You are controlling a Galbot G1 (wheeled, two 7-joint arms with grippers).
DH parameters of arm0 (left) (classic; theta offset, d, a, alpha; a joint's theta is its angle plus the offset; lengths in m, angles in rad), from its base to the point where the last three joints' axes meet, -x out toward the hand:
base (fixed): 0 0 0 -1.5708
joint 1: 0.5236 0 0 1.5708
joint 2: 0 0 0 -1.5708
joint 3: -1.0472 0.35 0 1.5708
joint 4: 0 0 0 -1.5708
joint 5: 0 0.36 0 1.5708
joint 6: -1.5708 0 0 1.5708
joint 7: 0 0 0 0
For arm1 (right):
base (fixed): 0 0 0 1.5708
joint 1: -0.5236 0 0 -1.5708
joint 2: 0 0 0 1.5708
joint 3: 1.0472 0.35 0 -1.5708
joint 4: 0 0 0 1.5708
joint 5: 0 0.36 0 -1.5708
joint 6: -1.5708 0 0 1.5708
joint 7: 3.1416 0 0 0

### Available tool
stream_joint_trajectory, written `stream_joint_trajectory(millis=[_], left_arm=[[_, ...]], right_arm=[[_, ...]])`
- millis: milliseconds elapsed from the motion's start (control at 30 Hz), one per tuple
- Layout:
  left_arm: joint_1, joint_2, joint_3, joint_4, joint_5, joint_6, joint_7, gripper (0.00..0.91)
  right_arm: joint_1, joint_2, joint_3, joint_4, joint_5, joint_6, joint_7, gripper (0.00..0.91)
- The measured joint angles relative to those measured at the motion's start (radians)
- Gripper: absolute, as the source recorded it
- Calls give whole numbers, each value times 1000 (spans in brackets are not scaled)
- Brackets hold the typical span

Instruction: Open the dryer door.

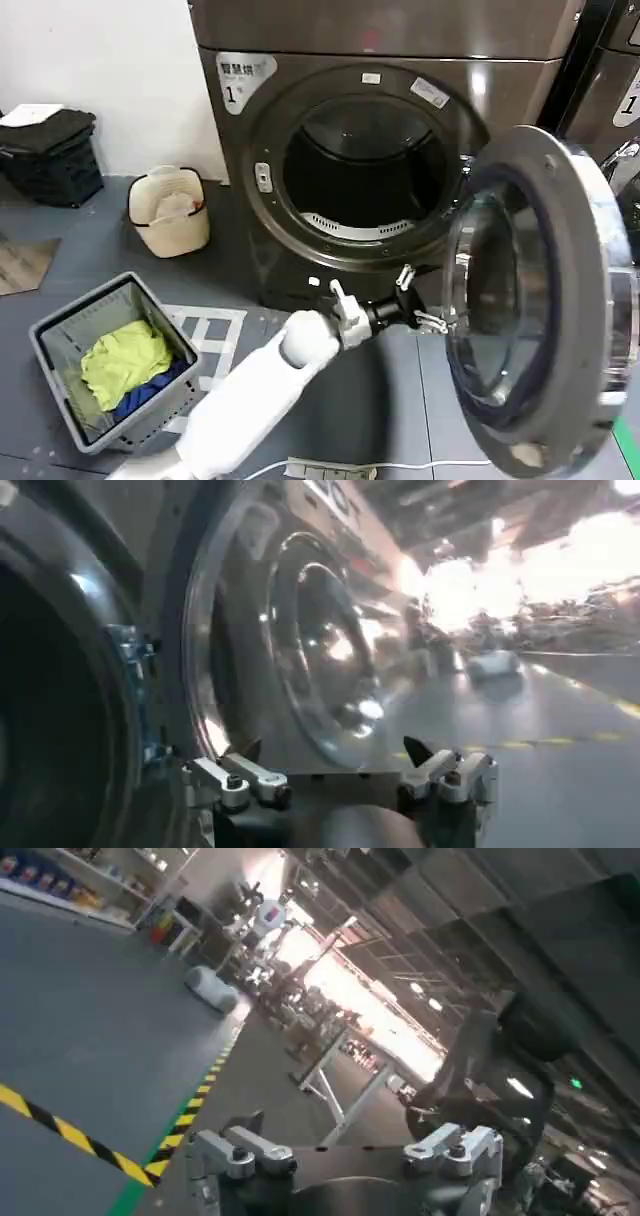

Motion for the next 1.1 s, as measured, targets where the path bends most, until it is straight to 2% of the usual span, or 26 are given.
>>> stream_joint_trajectory(millis=[300,733,1100], left_arm=[[-40,-105,32,90,22,4,-53,907],[-74,-228,65,161,57,4,-142,907],[-129,-227,56,255,53,3,-190,907]], right_arm=[[-9,9,37,-1,24,-39,9,907],[-11,34,61,22,25,-44,1,907],[-9,51,64,71,42,-64,1,907]])
